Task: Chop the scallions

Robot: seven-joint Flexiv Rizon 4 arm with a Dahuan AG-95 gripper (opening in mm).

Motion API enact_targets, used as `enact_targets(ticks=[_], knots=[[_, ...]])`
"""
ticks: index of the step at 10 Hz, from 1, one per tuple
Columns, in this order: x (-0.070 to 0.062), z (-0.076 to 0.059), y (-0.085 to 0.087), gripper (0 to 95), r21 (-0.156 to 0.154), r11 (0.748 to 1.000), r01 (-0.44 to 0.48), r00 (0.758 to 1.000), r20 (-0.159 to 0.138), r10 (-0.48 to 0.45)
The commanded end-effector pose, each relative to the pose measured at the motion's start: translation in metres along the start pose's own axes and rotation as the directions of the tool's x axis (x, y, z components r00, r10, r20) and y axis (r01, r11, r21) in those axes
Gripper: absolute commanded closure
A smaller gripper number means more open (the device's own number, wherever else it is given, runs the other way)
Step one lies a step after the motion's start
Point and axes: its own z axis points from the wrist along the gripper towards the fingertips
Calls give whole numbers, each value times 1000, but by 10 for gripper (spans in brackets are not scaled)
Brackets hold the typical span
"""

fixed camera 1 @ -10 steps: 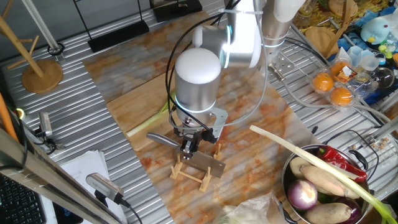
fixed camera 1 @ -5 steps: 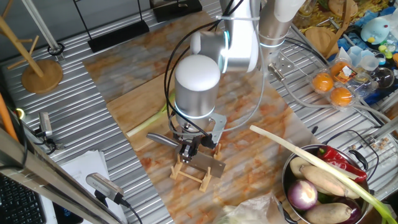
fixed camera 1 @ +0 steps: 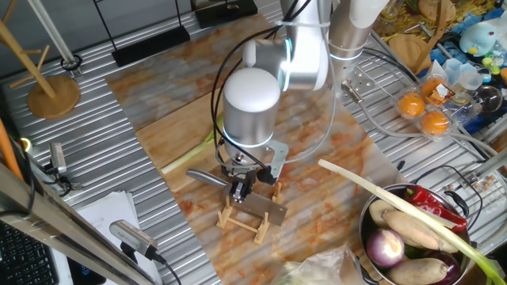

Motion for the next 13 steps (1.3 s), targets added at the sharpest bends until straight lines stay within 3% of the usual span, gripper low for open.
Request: enact_targets(ticks=[1,2,4,5,6,8,9,11,13], knots=[[1,2,0,760,4,1000,-4,1000,-5,4],[2,3,0,760,11,1000,-6,1000,-15,7],[2,4,-1,760,20,1000,2,1000,-9,-2],[2,4,-1,760,64,998,8,1000,0,-8],[2,4,0,570,82,997,14,1000,-6,-14],[2,4,0,570,80,997,-2,1000,-18,3],[1,5,1,760,83,997,-9,1000,-28,11],[0,6,1,760,85,996,-10,998,-59,15],[-1,8,0,760,105,994,-2,997,-78,10]])
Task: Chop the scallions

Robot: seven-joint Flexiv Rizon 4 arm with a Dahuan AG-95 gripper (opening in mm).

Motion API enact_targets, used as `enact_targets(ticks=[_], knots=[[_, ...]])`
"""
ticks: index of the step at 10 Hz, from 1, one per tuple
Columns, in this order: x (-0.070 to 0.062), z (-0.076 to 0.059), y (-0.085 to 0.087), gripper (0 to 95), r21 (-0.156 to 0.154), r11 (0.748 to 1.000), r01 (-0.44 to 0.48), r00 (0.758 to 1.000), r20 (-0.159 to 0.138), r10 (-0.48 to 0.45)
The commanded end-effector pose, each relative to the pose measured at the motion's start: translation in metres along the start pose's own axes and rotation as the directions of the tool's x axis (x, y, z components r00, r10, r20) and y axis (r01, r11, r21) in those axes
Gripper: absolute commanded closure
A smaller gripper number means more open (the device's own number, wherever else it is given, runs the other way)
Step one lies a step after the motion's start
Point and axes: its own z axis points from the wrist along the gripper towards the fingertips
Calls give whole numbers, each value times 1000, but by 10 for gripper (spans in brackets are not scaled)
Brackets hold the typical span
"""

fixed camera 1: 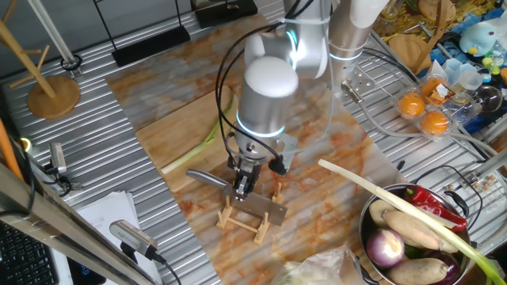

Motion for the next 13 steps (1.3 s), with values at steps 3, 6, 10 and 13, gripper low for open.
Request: enact_targets(ticks=[3,6,10,13], knots=[[1,11,-2,760,57,998,5,1000,-31,-4],[1,12,-2,760,58,998,3,1000,-31,-1],[2,15,-3,760,60,998,-3,1000,-16,4],[2,15,-3,760,64,998,21,1000,-13,-20]])
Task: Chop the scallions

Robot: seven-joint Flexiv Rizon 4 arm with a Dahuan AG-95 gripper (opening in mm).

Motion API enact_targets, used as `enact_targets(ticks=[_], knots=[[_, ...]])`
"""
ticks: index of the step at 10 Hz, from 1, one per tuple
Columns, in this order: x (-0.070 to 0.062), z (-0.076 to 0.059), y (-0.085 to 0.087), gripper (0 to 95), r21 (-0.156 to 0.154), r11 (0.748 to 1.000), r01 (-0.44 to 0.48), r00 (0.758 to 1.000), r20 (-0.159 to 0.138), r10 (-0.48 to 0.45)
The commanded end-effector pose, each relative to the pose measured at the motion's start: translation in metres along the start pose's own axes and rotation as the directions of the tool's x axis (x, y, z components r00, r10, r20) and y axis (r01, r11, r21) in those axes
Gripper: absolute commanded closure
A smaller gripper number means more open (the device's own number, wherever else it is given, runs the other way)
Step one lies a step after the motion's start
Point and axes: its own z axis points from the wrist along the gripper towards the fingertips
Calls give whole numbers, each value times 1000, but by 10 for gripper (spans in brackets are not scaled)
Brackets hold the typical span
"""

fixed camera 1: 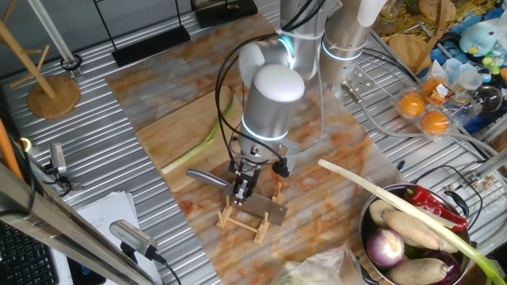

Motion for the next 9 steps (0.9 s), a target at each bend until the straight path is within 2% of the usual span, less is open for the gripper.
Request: enact_targets(ticks=[1,3,6,7,9], knots=[[-1,1,-1,760,-4,1000,23,1000,9,-23],[1,6,0,760,29,999,25,998,55,-26],[3,10,-1,760,36,999,19,996,86,-22],[3,10,-2,760,34,999,19,996,90,-22],[3,10,-4,760,11,1000,11,993,116,-12]])
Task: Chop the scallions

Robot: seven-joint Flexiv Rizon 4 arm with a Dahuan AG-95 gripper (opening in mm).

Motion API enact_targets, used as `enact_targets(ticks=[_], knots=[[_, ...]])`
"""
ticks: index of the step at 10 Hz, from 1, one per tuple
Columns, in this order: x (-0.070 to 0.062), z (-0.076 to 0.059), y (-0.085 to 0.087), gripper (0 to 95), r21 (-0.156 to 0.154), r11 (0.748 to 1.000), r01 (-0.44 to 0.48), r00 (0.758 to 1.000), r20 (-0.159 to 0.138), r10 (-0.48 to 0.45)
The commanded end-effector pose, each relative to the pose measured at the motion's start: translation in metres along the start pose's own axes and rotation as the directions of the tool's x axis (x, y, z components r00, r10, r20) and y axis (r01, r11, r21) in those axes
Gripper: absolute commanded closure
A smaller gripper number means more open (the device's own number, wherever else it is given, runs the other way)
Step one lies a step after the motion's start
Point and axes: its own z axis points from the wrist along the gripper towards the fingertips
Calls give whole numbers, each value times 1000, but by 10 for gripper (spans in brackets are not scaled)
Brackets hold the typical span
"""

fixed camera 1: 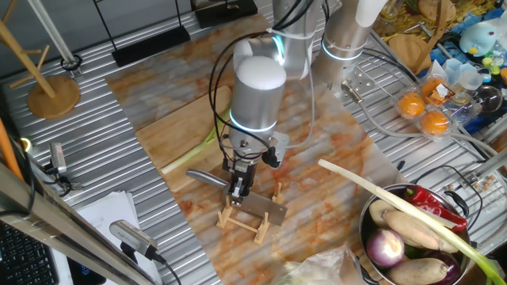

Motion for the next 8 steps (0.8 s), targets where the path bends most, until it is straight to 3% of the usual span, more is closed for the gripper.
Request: enact_targets(ticks=[1,8], knots=[[-3,-2,-1,760,-35,999,-3,1000,30,4],[-7,1,-4,760,-40,999,7,1000,15,-7]])
